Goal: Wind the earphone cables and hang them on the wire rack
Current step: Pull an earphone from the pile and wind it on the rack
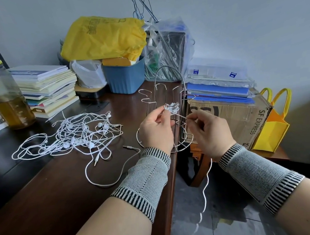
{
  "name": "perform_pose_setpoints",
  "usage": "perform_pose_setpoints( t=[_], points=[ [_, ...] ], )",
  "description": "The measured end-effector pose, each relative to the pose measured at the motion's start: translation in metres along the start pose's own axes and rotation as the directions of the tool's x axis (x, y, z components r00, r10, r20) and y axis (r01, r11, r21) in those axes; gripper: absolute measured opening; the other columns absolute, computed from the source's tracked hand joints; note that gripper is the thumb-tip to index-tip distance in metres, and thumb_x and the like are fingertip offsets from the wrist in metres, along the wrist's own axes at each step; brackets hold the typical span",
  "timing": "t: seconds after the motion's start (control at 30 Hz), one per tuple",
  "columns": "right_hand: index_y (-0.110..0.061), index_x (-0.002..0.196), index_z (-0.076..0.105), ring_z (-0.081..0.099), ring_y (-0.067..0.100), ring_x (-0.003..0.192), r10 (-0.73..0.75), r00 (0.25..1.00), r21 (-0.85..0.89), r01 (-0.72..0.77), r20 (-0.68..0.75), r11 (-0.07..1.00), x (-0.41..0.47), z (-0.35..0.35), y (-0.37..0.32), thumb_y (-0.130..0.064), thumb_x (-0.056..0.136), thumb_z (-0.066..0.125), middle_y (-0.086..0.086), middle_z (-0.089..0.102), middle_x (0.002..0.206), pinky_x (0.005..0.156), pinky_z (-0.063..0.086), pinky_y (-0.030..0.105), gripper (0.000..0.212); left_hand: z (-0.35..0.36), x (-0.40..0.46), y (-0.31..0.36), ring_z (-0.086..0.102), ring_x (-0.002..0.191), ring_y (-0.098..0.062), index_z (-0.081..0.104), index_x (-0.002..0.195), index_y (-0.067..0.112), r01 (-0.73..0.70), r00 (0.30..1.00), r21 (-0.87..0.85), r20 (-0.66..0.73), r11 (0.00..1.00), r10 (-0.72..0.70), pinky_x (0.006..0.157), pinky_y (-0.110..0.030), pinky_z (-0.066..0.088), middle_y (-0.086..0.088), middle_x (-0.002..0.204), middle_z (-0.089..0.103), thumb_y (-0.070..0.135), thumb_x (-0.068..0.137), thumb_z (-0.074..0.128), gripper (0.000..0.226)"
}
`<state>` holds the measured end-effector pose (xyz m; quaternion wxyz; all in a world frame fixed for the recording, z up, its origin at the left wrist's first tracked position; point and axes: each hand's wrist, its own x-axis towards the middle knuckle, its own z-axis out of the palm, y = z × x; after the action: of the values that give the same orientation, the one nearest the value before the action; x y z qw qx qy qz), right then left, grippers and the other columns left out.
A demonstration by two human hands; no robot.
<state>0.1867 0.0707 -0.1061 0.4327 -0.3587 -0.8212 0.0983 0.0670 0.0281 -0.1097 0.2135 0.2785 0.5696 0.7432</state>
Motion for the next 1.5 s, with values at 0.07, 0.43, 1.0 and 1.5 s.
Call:
perform_pose_setpoints(
  t=[0.07,0.43,1.0,1.5],
  points=[
    [-0.017,0.089,0.069,0.052,-0.001,0.052,0.049,0.999,0.017,-0.05,0.023,0.999,0.0,0.001,0.002,-0.019,0.092,0.061,-0.019,0.052,0.059,0.052,0.038,0.007,0.009,0.0,0.001,0.0,0.068,0.063,0.0,0.071,0.108,0.018,-0.004,1.0,0.01,-0.001,1.0,0.004,0.07,-0.03,0.06,0.007,0.081,0.071,0.017,0.092,0.064,0.017],
    [-0.018,0.081,0.068,0.048,0.008,0.048,0.329,0.929,0.179,-0.357,0.167,0.917,0.005,-0.008,0.014,-0.02,0.092,0.062,-0.002,0.061,0.061,0.046,0.042,0.019,0.013,-0.002,0.003,-0.002,0.07,0.065,-0.002,0.071,0.105,0.02,0.004,1.0,0.044,-0.002,0.999,-0.004,0.07,-0.031,0.06,0.004,0.086,0.073,0.02,0.091,0.065,0.015],
    [-0.008,0.071,0.053,0.048,0.028,0.066,0.091,0.942,-0.564,0.114,0.322,0.818,0.092,-0.026,-0.087,-0.015,0.088,0.053,0.006,0.044,0.062,0.065,0.042,0.031,0.018,0.0,0.001,-0.005,0.07,0.066,-0.005,0.072,0.104,0.012,-0.031,1.0,0.031,-0.003,0.999,0.031,0.067,-0.027,0.059,-0.004,0.089,0.074,0.019,0.091,0.066,0.016],
    [-0.012,0.087,0.067,0.064,0.032,0.072,-0.317,0.886,-0.437,0.447,0.339,0.781,0.029,-0.009,-0.065,-0.019,0.088,0.05,0.006,0.065,0.082,0.056,0.037,0.031,0.018,0.0,0.007,-0.007,0.057,0.063,-0.013,0.07,0.079,0.019,-0.009,1.0,0.001,-0.002,1.0,0.009,0.073,-0.033,0.05,0.002,0.068,0.066,-0.003,0.086,0.064,0.023]
  ],
)
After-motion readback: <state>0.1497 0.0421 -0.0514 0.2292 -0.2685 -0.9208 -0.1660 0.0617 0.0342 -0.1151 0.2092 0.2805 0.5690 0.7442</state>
